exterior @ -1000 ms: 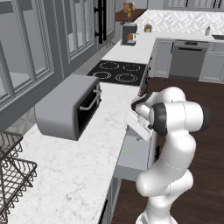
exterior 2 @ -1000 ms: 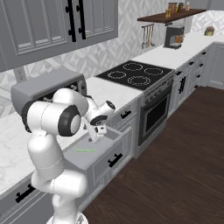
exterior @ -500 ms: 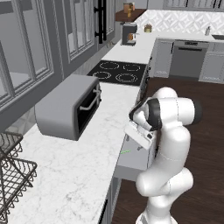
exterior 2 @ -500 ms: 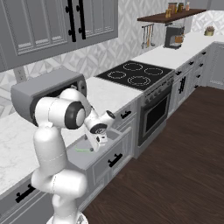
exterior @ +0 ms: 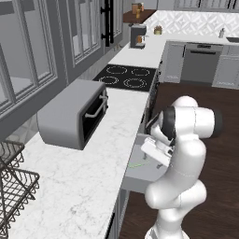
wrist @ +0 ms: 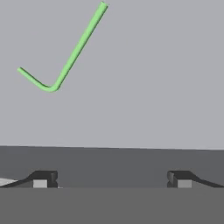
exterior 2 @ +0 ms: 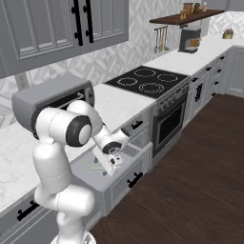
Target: Take a straw from the drawer in front and place it inside the glass cup on the dining counter.
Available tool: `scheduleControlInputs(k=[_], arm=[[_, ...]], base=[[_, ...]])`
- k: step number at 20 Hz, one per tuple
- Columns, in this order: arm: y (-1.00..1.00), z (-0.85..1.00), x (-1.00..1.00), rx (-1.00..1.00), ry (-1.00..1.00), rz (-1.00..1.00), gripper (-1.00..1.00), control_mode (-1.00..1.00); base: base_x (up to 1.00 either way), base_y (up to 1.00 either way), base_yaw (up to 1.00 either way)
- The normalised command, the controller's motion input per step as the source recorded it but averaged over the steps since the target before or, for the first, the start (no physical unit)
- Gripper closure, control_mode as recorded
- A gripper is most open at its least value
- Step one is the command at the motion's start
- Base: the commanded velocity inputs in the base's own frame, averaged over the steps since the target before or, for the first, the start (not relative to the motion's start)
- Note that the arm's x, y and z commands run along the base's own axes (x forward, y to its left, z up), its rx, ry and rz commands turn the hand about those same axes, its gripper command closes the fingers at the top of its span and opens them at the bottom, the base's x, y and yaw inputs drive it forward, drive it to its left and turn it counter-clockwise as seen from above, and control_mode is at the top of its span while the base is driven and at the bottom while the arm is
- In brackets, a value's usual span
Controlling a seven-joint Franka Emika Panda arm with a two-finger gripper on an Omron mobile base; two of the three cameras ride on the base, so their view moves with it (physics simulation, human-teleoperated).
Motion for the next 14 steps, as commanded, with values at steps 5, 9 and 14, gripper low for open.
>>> scheduleControlInputs(k=[5, 9, 14], arm=[[-0.66, 0.11, -0.54, 0.0, -0.03, 0.15, -1.0, -1.0], [-0.71, 0.25, -0.59, 0.0, -0.1, 0.18, -1.0, -1.0], [-0.75, 0.18, -0.7, 0.0, -0.13, 0.17, -1.0, -1.0]], base=[[0.0, 0.0, 0.0], [0.0, 0.0, 0.0], [0.0, 0.0, 0.0]])
